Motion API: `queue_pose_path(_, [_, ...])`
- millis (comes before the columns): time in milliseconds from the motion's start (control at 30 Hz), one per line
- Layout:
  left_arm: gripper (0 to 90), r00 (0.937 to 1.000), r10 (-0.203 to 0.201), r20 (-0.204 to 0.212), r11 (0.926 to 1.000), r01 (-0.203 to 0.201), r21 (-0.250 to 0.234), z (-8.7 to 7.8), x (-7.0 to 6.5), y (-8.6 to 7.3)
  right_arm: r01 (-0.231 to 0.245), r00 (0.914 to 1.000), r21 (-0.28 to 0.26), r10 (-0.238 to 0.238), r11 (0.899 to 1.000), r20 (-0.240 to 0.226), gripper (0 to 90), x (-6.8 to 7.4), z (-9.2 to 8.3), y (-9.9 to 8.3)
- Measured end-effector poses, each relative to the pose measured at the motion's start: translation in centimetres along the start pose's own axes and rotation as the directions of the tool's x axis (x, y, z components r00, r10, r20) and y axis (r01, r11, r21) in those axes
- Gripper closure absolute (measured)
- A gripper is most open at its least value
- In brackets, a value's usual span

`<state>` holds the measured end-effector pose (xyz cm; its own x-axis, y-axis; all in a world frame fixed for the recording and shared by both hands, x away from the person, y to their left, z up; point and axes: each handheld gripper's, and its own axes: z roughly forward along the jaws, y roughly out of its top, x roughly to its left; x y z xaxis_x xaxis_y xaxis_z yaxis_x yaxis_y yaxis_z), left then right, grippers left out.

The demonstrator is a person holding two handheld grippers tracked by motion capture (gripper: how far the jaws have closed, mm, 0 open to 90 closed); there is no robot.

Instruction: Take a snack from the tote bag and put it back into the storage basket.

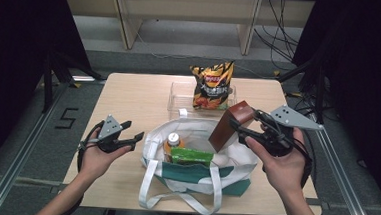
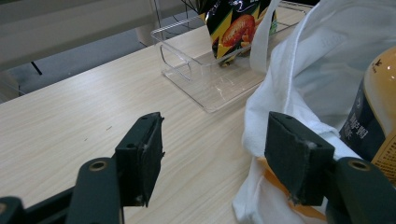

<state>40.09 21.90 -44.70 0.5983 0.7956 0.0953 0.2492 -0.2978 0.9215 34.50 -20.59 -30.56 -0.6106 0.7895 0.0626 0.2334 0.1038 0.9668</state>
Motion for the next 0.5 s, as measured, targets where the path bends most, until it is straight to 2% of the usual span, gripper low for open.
queue_pose_path(33, [36.6,1.0000,0.001,-0.001,1.0000,-0.001,0.002,0.0,0.0,0.0,0.002,1.0000,-0.003,-0.002,1.000,0.003,38.8,-0.1,-0.1,0.1])
queue_pose_path(133, [36.7,1.0000,-0.003,-0.002,1.0000,0.003,0.001,0.0,0.0,0.0,-0.030,0.9995,-0.004,0.030,1.000,0.011,38.9,-0.1,-0.4,0.3])
queue_pose_path(300, [36.7,1.0000,0.001,0.005,1.0000,-0.001,-0.007,0.0,0.1,0.0,-0.009,0.9996,-0.025,0.010,1.000,0.028,38.9,-0.5,-0.7,0.9])
queue_pose_path(367, [36.7,1.0000,0.003,0.001,1.0000,-0.003,0.000,0.0,0.0,0.0,-0.025,0.9994,-0.027,0.026,0.999,0.024,38.9,-0.5,-0.8,1.2])
queue_pose_path(400, [36.6,1.0000,0.003,0.003,1.0000,-0.003,-0.002,0.1,0.0,0.0,-0.005,0.9997,-0.032,0.005,0.999,0.023,38.9,-0.7,-0.8,1.3])
queue_pose_path(433, [36.6,1.0000,0.003,0.004,1.0000,-0.003,-0.001,0.1,0.0,0.0,-0.026,0.9995,-0.031,0.027,0.999,0.017,38.9,-0.6,-0.8,1.4])
queue_pose_path(500, [36.7,1.0000,0.003,0.003,1.0000,-0.003,0.001,0.1,0.0,0.0,-0.025,0.9995,-0.023,0.025,0.999,0.021,39.0,-0.6,-0.9,1.6])
